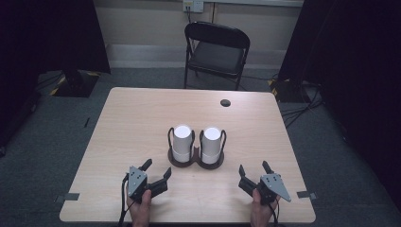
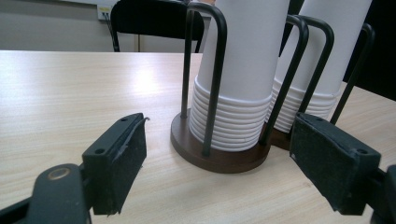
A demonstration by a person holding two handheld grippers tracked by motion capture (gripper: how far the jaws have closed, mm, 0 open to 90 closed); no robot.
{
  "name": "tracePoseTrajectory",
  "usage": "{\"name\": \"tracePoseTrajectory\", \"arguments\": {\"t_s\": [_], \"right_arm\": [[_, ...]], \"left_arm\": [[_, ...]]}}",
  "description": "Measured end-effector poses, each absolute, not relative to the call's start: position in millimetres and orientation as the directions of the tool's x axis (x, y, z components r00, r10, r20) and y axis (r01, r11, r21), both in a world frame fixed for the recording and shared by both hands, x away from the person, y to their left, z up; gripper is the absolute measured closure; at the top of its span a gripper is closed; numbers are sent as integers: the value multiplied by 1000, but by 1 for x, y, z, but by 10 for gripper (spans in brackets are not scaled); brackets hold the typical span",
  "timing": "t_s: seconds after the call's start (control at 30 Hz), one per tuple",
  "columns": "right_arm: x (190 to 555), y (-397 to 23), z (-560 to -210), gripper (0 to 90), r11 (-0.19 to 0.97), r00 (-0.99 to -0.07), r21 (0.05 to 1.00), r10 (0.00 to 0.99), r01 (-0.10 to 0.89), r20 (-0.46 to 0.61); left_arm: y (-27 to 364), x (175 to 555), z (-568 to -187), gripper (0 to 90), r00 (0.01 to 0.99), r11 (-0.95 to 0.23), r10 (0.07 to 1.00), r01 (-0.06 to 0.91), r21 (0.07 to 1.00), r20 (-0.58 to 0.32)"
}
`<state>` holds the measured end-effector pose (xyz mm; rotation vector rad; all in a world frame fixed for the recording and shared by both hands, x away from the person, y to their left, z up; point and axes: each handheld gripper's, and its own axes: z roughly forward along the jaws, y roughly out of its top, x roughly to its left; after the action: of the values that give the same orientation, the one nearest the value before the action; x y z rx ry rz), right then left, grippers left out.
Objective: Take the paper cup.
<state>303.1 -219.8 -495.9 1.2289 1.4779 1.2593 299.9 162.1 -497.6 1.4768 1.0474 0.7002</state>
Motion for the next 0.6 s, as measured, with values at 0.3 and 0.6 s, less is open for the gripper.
{"name": "tracePoseTrajectory", "arguments": {"t_s": [0.3, 0.6], "right_arm": [[302, -220, -496, 127, 24, -181, 987, 983, 157, 5], [303, -219, -496, 129, 27, -182, 985, 983, 169, 5]], "left_arm": [[164, 301, -496, 184, 473, 34, 868, 248, 968, -151], [167, 302, -490, 184, 485, 60, 853, 272, 960, -191]]}}
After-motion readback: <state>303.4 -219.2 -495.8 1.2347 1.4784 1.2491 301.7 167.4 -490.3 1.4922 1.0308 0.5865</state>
